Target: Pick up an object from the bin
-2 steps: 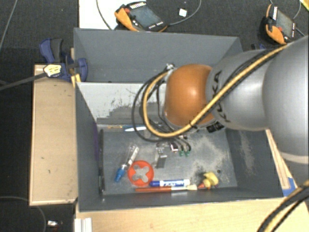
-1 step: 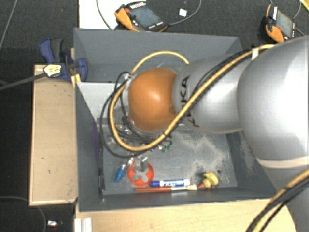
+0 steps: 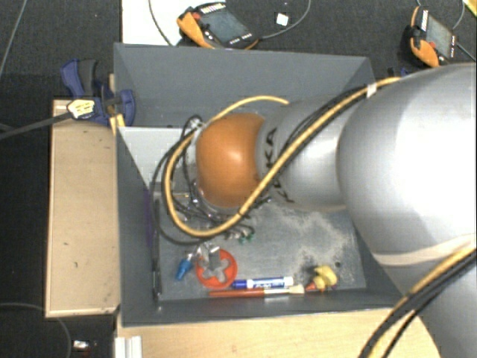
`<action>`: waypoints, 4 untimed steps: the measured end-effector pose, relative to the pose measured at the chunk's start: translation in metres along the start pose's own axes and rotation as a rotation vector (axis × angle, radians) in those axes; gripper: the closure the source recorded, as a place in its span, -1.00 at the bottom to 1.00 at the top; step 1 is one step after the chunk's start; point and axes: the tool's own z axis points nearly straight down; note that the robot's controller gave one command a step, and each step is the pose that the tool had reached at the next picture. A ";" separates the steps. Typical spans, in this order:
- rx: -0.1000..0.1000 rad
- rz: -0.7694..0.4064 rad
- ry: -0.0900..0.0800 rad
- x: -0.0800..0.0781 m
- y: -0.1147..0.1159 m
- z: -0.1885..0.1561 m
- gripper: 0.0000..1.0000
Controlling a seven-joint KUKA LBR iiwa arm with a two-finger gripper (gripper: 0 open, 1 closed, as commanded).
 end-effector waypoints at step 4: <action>-0.006 -0.493 -0.001 0.015 0.008 -0.045 1.00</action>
Offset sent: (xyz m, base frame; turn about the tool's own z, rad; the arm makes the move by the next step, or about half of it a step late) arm 0.0000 0.0000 0.0000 0.0000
